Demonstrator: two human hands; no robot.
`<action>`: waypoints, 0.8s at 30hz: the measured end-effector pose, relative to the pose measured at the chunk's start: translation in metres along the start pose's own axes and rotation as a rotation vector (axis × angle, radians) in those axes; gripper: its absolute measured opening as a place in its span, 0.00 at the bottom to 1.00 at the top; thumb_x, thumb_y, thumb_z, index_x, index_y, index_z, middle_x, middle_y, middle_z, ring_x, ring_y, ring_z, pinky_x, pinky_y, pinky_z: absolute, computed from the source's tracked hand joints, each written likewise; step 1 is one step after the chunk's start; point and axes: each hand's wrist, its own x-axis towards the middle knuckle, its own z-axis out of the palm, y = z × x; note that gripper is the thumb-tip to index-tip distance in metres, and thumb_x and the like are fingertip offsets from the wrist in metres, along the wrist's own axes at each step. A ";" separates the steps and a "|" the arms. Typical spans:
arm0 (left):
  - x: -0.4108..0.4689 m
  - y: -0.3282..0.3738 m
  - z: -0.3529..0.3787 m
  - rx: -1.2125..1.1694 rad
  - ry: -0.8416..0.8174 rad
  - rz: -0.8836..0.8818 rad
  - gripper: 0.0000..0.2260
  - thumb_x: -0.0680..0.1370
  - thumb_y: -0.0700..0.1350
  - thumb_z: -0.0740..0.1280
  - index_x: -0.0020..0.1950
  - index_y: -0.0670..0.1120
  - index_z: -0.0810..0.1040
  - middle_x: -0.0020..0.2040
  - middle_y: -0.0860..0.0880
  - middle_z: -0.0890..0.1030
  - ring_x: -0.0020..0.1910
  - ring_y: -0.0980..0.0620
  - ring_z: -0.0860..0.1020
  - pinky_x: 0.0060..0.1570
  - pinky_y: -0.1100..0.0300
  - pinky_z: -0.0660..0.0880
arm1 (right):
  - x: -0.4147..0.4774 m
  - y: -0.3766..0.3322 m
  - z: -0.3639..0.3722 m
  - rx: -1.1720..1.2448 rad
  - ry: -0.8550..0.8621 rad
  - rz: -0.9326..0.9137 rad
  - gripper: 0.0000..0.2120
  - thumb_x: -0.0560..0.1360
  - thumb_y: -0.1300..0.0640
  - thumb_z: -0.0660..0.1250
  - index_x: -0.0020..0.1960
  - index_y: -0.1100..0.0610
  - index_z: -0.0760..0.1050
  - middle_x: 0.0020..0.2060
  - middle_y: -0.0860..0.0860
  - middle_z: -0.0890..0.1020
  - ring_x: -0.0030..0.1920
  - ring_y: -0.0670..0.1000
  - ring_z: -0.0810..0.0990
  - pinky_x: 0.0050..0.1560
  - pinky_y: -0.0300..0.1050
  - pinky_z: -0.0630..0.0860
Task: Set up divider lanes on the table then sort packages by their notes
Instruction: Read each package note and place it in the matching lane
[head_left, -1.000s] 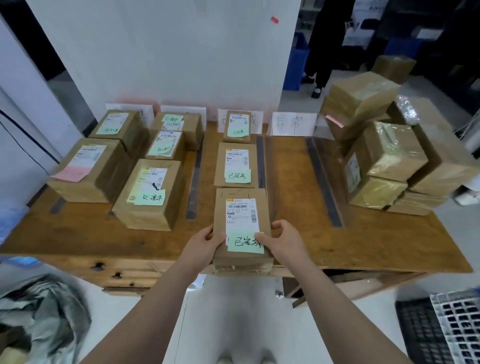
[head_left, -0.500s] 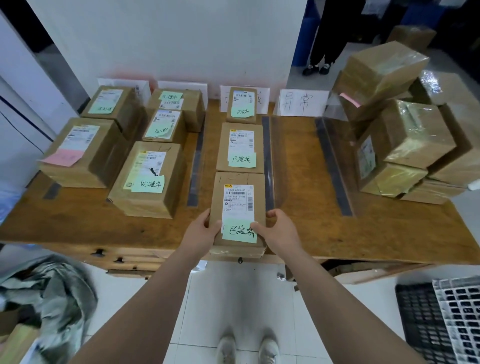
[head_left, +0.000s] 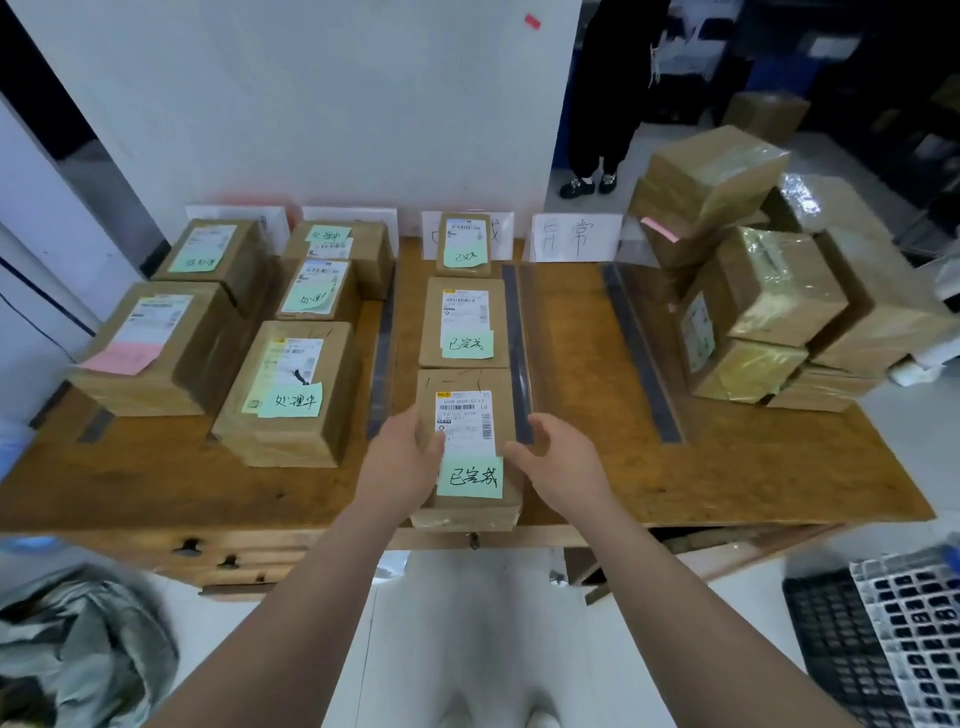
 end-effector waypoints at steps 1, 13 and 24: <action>-0.002 0.006 -0.004 0.040 0.011 0.038 0.15 0.83 0.46 0.60 0.69 0.46 0.71 0.61 0.56 0.75 0.55 0.53 0.78 0.26 0.75 0.66 | -0.003 -0.002 -0.008 -0.028 0.024 -0.025 0.26 0.76 0.45 0.66 0.71 0.52 0.68 0.67 0.48 0.74 0.64 0.49 0.73 0.60 0.45 0.73; -0.007 0.135 0.013 0.301 0.077 0.478 0.22 0.82 0.55 0.59 0.75 0.52 0.66 0.72 0.51 0.71 0.70 0.49 0.69 0.70 0.49 0.68 | -0.033 0.039 -0.147 -0.249 0.342 -0.057 0.24 0.79 0.45 0.61 0.73 0.53 0.66 0.69 0.48 0.73 0.68 0.49 0.71 0.65 0.43 0.68; -0.006 0.287 0.118 0.298 0.025 0.713 0.22 0.82 0.54 0.59 0.74 0.49 0.67 0.70 0.49 0.73 0.67 0.48 0.71 0.66 0.54 0.68 | -0.025 0.142 -0.287 -0.224 0.480 0.066 0.21 0.79 0.50 0.63 0.70 0.54 0.71 0.64 0.52 0.76 0.64 0.52 0.74 0.61 0.44 0.69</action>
